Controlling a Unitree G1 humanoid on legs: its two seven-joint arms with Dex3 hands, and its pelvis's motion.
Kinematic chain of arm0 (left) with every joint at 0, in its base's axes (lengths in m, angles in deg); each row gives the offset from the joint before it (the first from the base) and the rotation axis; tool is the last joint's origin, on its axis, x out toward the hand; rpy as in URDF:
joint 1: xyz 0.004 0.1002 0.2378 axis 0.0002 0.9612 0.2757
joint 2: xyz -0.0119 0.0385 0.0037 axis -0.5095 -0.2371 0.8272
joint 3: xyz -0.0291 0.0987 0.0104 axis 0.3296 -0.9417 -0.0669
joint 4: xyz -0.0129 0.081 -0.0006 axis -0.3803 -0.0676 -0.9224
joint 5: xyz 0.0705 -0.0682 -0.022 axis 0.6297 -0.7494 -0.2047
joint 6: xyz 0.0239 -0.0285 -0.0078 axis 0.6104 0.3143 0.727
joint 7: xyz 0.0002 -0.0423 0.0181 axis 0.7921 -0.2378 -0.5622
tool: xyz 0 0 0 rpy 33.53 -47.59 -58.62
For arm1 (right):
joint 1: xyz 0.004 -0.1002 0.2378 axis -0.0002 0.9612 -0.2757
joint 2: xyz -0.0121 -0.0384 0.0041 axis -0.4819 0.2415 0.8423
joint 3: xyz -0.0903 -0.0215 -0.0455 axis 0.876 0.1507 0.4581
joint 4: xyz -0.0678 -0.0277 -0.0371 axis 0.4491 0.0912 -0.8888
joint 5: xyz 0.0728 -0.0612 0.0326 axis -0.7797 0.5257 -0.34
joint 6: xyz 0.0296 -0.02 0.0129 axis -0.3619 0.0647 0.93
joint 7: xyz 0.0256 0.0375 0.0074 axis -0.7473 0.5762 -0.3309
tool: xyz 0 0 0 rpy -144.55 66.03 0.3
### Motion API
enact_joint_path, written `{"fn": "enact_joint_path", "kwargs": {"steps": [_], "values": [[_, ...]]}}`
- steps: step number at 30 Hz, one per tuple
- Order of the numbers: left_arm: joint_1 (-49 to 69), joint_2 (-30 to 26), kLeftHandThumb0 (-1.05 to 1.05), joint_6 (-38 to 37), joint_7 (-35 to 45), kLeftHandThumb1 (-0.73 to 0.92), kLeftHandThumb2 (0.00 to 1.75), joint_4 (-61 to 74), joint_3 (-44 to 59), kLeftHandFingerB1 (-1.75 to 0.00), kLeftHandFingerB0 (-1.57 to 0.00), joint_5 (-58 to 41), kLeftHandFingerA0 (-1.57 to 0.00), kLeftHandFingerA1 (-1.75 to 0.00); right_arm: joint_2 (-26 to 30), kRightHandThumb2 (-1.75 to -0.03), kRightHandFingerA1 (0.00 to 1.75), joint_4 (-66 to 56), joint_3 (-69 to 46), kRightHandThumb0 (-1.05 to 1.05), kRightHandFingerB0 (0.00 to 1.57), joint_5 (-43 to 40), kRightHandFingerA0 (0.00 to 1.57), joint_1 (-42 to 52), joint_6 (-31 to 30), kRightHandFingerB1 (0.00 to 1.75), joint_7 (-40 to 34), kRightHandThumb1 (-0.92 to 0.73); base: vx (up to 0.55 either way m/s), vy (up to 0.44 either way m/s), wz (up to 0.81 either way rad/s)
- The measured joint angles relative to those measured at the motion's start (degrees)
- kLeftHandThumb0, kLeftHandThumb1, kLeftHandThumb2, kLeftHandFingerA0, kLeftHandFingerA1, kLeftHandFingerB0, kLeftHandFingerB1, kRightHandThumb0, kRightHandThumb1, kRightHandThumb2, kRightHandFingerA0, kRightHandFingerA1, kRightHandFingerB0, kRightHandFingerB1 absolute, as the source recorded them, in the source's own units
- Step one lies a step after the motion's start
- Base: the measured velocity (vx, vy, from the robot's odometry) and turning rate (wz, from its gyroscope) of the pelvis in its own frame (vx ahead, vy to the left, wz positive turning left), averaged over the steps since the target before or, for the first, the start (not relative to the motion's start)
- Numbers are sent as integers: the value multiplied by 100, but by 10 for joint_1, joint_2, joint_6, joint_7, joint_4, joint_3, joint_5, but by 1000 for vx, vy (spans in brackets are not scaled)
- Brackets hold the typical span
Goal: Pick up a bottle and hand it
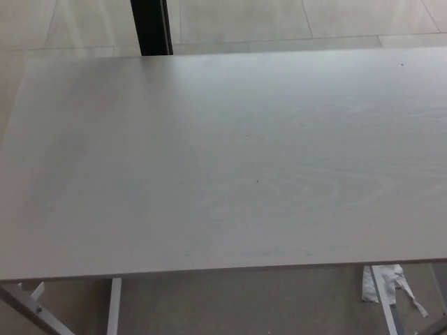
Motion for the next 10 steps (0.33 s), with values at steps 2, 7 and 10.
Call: {"fn": "enact_joint_path", "kwargs": {"steps": [2, 7, 10], "values": [[19, 0, -71, -10, 16, 40, 80, -23, -11, -45, -10, -8, -33, -64, 6, -93, 150, 10, -5, -105, 13, 0, 108, 0, 4, 159, 1, -39, 0, 0, 0], [48, 1, -74, -29, 60, 47, 55, -67, -50, -39, -19, -26, -64, -64, 10, -98, 146, 23, -9, -105, 17, 0, 107, -2, 16, 161, 4, -35, 0, 0, 0], [52, 4, -70, -33, 81, 49, 56, -74, -63, -37, -18, -39, -88, -69, 10, -92, 143, 29, -12, -105, 17, 0, 112, -3, 21, 156, 7, -37, 0, 0, 0]]}}
